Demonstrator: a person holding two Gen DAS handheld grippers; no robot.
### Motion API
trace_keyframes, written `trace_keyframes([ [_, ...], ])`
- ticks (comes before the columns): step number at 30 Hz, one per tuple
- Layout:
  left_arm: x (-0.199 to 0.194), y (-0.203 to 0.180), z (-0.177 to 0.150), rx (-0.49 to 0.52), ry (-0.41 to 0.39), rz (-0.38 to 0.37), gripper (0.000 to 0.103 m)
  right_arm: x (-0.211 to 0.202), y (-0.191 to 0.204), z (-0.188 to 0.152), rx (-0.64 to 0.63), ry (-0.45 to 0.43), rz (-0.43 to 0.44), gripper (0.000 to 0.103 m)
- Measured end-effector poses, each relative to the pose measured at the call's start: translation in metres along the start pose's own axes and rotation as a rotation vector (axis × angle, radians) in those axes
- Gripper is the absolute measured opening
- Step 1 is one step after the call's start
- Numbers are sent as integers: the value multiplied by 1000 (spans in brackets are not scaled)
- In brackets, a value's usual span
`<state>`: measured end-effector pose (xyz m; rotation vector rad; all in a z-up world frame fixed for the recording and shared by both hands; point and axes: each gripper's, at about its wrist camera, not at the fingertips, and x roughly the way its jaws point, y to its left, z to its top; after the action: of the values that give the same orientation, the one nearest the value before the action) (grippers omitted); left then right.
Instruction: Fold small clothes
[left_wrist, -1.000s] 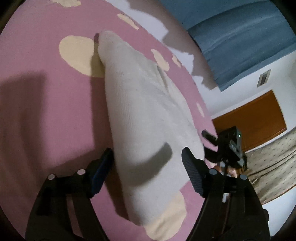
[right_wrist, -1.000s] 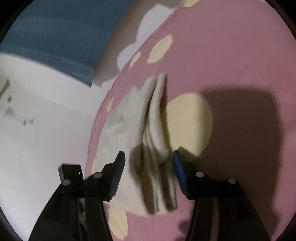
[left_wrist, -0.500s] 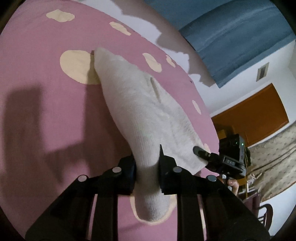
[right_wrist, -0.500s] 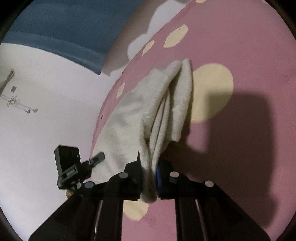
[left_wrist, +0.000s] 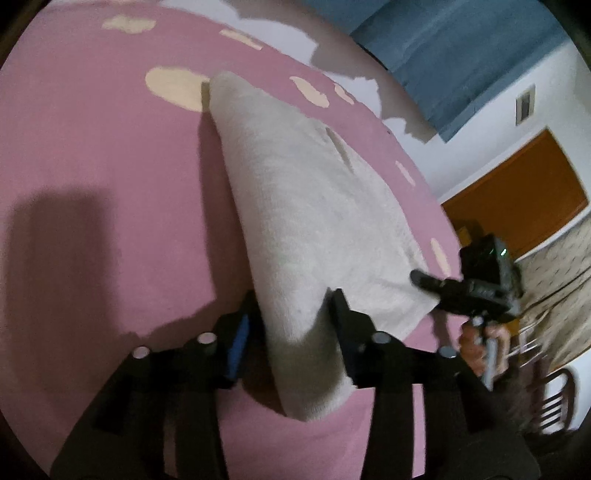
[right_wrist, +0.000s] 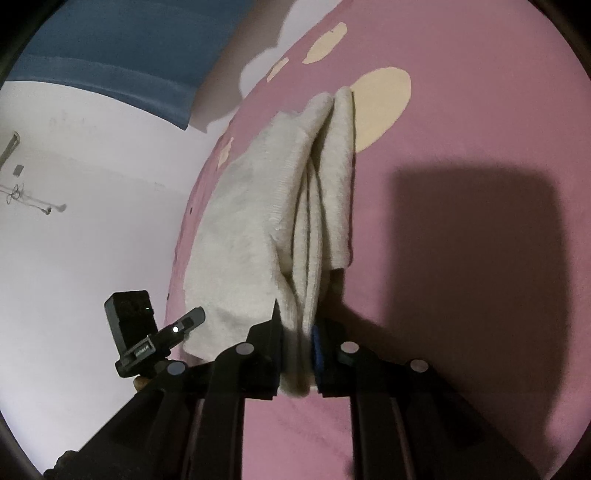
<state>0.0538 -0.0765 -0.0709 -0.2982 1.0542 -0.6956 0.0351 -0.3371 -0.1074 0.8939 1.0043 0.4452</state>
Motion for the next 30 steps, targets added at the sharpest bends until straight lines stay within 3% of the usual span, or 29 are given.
trace_keyframes([
  [2,-4,-5,-5,43,-15,31,59,4,3,8,0,-11,-18,22],
  [6,-5,-9,-11,79,-27,61,62,5,2,18,30,-46,-27,35],
  [11,-11,-9,-16,82,-31,73,67,12,7,36,46,-87,-11,40],
  [23,-9,-13,-16,104,-34,94,69,13,14,46,31,-121,-41,40],
  [25,-9,-13,-16,100,-34,94,70,5,12,46,23,-146,-72,44],
  [27,-8,-12,-16,99,-36,95,70,7,9,48,38,-162,-79,55],
  [30,-8,-14,-17,108,-36,101,71,21,10,52,37,-139,-76,55],
])
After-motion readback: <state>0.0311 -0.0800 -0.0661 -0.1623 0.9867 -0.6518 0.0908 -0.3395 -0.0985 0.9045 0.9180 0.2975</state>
